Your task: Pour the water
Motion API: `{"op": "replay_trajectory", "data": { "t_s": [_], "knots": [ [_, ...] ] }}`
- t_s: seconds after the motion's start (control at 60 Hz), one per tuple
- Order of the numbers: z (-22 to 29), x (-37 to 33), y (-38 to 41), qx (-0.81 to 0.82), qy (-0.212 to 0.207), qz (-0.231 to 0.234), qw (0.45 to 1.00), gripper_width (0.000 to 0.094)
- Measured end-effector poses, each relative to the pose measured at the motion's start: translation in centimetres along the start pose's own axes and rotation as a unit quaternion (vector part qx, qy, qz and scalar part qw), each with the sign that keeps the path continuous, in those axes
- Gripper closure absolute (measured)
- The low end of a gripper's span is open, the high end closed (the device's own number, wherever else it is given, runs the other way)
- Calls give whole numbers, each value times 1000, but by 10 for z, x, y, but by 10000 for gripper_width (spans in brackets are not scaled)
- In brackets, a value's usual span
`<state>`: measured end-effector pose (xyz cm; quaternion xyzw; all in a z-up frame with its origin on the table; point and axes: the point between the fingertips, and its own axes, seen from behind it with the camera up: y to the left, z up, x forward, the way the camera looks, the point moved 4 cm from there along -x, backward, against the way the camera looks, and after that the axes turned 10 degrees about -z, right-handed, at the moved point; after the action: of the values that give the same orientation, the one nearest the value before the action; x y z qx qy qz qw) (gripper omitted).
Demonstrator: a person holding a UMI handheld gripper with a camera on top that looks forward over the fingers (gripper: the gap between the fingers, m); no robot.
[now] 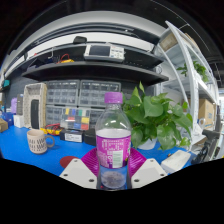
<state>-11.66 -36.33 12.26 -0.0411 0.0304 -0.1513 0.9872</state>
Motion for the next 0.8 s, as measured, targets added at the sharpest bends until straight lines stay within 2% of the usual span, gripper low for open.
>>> {"op": "replay_trajectory", "data": {
  "t_s": [0.167,0.383,0.517,0.8],
  "knots": [
    [8,8,21,-84,-1,6,996,593],
    [22,30,96,-307,-43,48,950,592],
    [27,47,140,-435,-72,71,895,591],
    [49,69,194,-655,-154,57,738,592]
  ]
}}
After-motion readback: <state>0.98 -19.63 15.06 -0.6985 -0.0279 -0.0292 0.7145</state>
